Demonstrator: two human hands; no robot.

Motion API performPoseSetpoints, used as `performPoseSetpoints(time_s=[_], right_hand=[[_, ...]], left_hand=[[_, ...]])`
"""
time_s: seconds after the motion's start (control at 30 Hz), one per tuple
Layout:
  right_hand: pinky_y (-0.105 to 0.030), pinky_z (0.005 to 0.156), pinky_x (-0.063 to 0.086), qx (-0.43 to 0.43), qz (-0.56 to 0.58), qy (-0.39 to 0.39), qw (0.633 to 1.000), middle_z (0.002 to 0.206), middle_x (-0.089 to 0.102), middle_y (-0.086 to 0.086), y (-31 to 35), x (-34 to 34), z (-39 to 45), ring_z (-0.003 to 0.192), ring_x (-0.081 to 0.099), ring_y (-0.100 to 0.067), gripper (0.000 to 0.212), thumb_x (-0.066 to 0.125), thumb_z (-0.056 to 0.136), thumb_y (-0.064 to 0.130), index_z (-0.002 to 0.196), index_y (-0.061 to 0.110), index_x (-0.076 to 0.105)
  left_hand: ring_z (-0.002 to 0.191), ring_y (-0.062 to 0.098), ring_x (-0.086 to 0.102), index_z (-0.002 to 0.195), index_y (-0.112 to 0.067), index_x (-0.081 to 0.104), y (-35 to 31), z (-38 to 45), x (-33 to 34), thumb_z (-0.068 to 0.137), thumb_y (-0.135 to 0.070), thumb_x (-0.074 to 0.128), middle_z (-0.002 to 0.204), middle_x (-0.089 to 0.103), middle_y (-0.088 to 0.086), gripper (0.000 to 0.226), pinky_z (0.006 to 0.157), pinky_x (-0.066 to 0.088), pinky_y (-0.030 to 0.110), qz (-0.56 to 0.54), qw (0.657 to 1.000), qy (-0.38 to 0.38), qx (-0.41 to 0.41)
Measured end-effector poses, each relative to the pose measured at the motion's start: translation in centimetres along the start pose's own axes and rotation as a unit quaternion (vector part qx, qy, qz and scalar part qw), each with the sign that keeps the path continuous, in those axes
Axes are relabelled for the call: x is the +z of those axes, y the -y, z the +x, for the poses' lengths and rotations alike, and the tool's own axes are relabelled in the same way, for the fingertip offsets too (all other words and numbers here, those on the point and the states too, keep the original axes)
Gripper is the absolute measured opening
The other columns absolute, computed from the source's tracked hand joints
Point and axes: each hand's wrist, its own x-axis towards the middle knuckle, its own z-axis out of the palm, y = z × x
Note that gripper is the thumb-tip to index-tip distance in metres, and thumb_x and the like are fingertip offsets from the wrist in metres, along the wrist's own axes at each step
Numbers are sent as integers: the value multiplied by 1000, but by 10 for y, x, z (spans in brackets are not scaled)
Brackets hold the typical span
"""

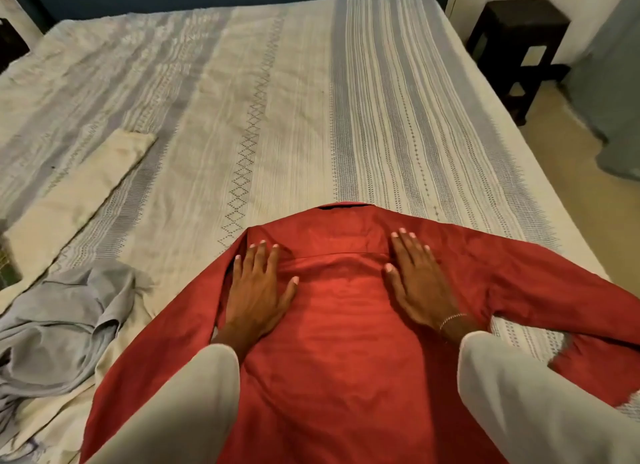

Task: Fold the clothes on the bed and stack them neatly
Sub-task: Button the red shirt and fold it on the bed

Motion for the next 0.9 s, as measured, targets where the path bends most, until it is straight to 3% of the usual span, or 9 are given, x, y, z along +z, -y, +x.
performPoseSetpoints(time_s=[0.07, 0.13, 0.27, 0.37, 0.47, 0.57, 0.7, 0.8, 0.9], right_hand=[[-42, 126, 9, -19, -22, 37, 999, 169, 14, 0, -9, 5, 13, 156, 9, -21, 70, 17, 101, 57, 162, 23, 16], [-40, 127, 4, 24, -46, 52, 997, 169, 10, 5, -25, 8, 25, 156, 3, -20, 73, 14, 98, 67, 162, 32, 11], [-47, 126, 1, 100, -70, 36, 992, 169, 11, 4, -36, 4, 37, 156, 3, -24, 77, 13, 93, 76, 160, 38, 12], [-55, 124, -2, 143, -82, 18, 986, 168, 18, -4, -22, 3, 45, 156, 5, -31, 77, 16, 94, 73, 160, 33, 19], [-57, 124, 2, 72, -100, -2, 992, 167, 22, -6, -18, 0, 50, 155, 10, -30, 74, 23, 96, 67, 160, 29, 21], [-58, 123, 1, 62, -99, 38, 992, 168, 16, 2, -23, 8, 50, 156, 8, -24, 70, 19, 97, 69, 160, 38, 12], [-58, 123, -3, 89, -86, 57, 991, 169, 13, 3, -24, 6, 55, 156, 6, -23, 71, 14, 97, 70, 160, 38, 10], [-54, 125, 2, 84, -44, 34, 995, 167, 21, -5, -41, -12, 51, 155, 12, -25, 73, 14, 97, 66, 161, 29, 17], [-55, 122, 16, 126, -32, -9, 991, 156, 40, -14, -74, -39, 37, 146, 32, -31, 73, 28, 99, 63, 155, 17, 29]], left_hand=[[153, 34, 14, 159, -25, 22, 3, 16, 6, 90, -75, 24, 166, 19, 9, 85, 120, 19, 62, -45, 998, 41, -11], [155, 30, -1, 160, -36, 10, 16, 27, 14, 84, -84, 23, 169, 4, -3, 91, 118, 22, 63, -74, 995, 61, -35], [155, 31, -7, 157, -47, -1, 32, 45, 10, 78, -92, 23, 168, -5, -12, 94, 109, 24, 73, -19, 996, 80, -42], [155, 35, 0, 158, -43, 7, 27, 54, 5, 76, -94, 22, 169, 1, -5, 98, 106, 22, 77, 22, 998, 55, -33], [154, 32, 10, 158, -35, 21, 26, 59, 6, 78, -93, 22, 168, 15, 4, 99, 113, 13, 73, 69, 997, -6, 18], [155, 27, 8, 159, -41, 10, 36, 63, 12, 76, -95, 9, 169, 11, -2, 99, 117, 6, 70, 38, 998, 38, 22], [155, 31, -2, 158, -45, -2, 36, 68, 10, 77, -96, 12, 169, -2, -9, 96, 111, 2, 78, 24, 996, 89, -14], [154, 35, 5, 161, -29, 8, 11, 71, -1, 86, -86, 10, 169, 9, 5, 94, 114, 6, 74, 23, 995, 82, -52], [151, 35, 21, 158, -10, 22, -38, 65, -2, 95, -69, 20, 163, 26, 17, 87, 121, 18, 58, 26, 999, 9, 45]])
